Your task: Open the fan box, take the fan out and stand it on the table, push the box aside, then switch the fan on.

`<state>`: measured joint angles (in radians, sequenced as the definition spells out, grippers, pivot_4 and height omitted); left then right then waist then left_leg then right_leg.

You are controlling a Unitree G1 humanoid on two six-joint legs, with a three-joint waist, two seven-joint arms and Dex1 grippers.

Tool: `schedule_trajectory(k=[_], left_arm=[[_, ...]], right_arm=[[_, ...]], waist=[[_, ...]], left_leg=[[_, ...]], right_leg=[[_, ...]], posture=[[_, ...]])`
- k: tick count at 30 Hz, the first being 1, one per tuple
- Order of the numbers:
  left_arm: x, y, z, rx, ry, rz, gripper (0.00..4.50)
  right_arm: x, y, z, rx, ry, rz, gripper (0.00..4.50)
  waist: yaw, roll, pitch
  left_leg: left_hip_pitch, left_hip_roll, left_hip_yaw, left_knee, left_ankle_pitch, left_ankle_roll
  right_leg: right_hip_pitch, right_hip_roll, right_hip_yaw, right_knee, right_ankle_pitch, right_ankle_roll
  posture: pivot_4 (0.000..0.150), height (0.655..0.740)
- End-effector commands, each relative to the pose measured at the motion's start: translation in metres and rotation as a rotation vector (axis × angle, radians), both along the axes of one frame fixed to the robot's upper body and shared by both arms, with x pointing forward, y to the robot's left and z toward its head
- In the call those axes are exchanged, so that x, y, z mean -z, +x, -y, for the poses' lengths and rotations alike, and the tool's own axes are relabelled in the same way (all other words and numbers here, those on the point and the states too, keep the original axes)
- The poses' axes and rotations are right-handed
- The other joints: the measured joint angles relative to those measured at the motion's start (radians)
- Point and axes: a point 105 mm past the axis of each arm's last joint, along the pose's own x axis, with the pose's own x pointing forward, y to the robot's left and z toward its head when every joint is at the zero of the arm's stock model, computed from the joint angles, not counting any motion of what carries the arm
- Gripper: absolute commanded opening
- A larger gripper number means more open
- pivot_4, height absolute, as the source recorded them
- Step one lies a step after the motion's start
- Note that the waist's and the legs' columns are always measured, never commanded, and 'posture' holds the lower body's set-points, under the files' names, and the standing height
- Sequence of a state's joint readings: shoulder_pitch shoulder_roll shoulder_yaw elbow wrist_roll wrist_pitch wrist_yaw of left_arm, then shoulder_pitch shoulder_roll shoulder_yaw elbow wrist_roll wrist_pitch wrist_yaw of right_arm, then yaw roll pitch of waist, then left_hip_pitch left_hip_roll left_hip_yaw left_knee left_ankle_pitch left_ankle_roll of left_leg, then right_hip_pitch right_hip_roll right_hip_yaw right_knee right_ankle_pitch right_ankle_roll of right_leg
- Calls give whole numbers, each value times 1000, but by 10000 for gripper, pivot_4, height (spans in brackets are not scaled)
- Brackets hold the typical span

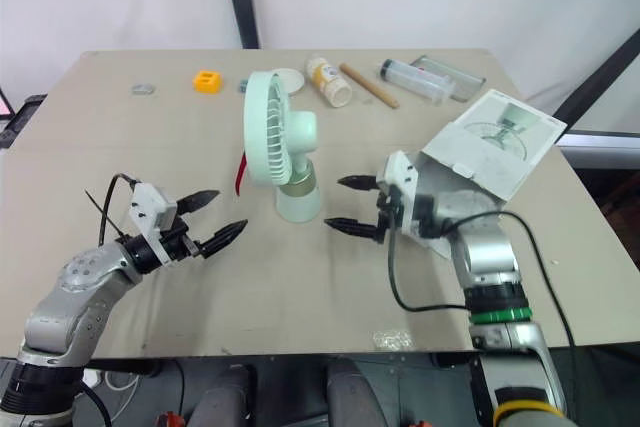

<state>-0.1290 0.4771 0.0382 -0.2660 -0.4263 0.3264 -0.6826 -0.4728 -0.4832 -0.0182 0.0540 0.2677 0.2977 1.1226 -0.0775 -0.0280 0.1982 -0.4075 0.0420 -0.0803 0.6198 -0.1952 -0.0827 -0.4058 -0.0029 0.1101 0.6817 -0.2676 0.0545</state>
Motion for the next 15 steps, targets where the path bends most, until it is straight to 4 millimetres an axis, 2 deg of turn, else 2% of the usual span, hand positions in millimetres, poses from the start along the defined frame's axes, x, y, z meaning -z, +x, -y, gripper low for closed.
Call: schedule_trajectory(k=[1, 7, 15], left_arm=[[5, 2, -1, -45, 17, -4, 45000], [25, 4, -5, -113, 54, -35, 45000], [44, 5, -8, -185, 111, -24, 45000]], right_arm=[[-13, -7, 1, 147, 68, 84, 44008], [22, -30, 5, 306, 130, 75, 44008], [50, -40, 20, 420, 147, 100, 44008]], waist=[[0, 0, 0], [3, 0, -1], [3, -1, -1]], left_leg=[[1, 0, 0, 0, 0, 0], [1, 0, 0, 0, 0, 0], [2, 0, 1, 0, 1, 0]], right_leg=[[0, 0, 0, 0, 0, 0], [1, 1, 0, 0, -3, 5], [1, 0, 1, 0, -3, 6]], posture=[[1500, 7400], [1500, 7400], [1500, 7400]])
